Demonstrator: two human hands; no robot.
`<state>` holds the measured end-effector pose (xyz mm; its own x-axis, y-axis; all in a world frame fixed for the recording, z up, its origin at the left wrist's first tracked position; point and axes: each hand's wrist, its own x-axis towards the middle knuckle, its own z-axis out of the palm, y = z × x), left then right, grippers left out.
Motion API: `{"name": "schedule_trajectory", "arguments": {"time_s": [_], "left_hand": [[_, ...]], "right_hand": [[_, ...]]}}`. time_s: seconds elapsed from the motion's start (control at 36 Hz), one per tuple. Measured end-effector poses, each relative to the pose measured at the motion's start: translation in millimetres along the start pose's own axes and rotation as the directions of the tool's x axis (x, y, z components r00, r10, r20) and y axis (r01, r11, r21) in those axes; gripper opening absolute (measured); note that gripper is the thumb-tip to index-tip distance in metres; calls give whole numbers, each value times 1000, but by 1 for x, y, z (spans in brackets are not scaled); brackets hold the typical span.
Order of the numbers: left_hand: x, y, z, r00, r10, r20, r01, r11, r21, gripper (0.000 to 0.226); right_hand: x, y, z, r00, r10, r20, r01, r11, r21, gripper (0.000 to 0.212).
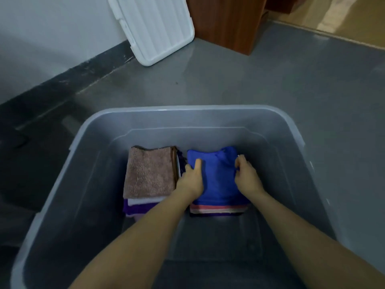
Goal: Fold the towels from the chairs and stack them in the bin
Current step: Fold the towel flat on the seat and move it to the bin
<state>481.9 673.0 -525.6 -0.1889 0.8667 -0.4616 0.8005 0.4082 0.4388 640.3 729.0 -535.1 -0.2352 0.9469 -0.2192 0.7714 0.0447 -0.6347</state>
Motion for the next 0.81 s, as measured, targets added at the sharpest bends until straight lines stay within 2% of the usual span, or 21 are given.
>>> {"name": "schedule_trajectory", "arguments": {"time_s": [0.06, 0.14, 0.19, 0.25, 0.31, 0.39, 0.47, 0.53, 0.58, 0.61, 0.72, 0.81], "left_hand": [[0, 1, 4, 1000, 0, -21, 2, 997, 78, 52], [-2, 2, 9, 993, -9, -117, 41, 960, 277, 54], [-2, 0, 11, 980, 83, -180, -15, 937, 350, 56], [-2, -2, 14, 953, 204, -223, -108, 920, 376, 55], [-2, -4, 16, 944, 272, -185, -176, 893, 415, 51], [-2, -8, 21, 942, 305, -141, -231, 892, 388, 54], [-3, -13, 27, 966, 258, -27, -223, 879, 421, 65], [-3, -15, 29, 976, 215, 22, -202, 874, 442, 68], [-2, -15, 29, 980, 194, 42, -193, 881, 432, 68], [-2, -15, 28, 981, 189, 52, -192, 881, 432, 67], [0, -14, 23, 980, 178, 91, -200, 872, 447, 66], [0, -14, 18, 977, 183, 112, -214, 866, 451, 66]], "right_hand": [[2, 5, 5, 998, -55, 31, 57, 995, -77, 15], [6, 8, 10, 992, -80, 97, 93, 986, -138, 36], [8, 9, 12, 993, -73, 88, 88, 981, -176, 44], [8, 9, 13, 999, -35, 24, 39, 972, -230, 38], [6, 6, 14, 998, 6, -55, -21, 960, -279, 27], [4, 0, 13, 991, 16, -136, -59, 947, -317, 33], [5, -1, 15, 971, -158, -179, 54, 877, -477, 43], [4, 0, 16, 947, -289, -140, 154, 790, -594, 55], [6, 4, 21, 919, -391, -54, 249, 681, -689, 57], [6, 5, 22, 918, -396, 9, 279, 631, -724, 56], [5, 14, 32, 961, -204, 187, 272, 562, -781, 60], [2, 12, 30, 966, -88, 243, 247, 585, -772, 61]]}}
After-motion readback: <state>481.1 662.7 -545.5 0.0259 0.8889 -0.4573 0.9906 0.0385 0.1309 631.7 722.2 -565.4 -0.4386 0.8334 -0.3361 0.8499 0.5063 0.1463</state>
